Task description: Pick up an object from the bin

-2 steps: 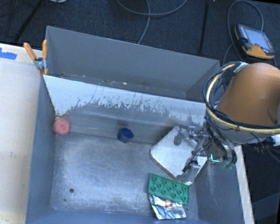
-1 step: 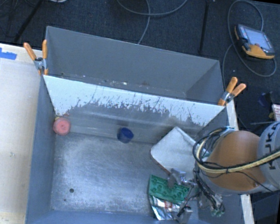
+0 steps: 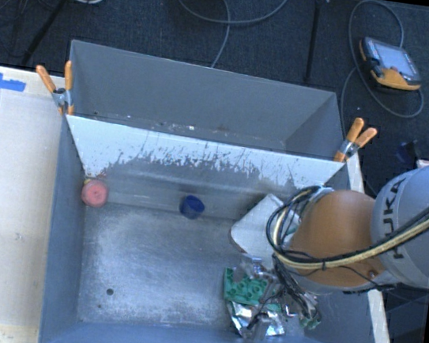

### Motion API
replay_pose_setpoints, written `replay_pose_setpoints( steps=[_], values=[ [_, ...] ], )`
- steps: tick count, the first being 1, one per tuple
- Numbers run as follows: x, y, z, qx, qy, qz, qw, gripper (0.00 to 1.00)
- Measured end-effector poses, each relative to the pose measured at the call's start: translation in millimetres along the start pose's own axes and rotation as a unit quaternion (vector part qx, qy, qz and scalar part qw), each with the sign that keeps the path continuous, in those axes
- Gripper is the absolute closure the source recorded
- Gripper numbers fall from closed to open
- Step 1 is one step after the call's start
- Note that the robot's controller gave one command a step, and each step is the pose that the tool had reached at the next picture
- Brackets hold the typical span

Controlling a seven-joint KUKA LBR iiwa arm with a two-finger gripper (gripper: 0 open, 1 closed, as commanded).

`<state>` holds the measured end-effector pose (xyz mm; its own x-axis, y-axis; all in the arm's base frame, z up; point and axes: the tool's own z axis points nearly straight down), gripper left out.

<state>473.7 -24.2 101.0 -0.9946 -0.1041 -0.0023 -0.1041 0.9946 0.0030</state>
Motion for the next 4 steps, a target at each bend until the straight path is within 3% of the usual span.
replay_pose_setpoints(
  steps=[1, 2, 3, 4],
  values=[
    [-9.4, -19, 2, 0.001, 0.0008, 0.034, 0.9994, 0.00],
    [-22.5, -28, 33, 0.001, 0.0013, 0.036, 0.9993, 0.00],
    [-22.9, -28, 33, 0.002, 0.0009, 0.036, 0.9994, 0.00],
    [-23.9, -27, 31, 0.001, 0.0002, 0.035, 0.9994, 1.00]
  ],
)
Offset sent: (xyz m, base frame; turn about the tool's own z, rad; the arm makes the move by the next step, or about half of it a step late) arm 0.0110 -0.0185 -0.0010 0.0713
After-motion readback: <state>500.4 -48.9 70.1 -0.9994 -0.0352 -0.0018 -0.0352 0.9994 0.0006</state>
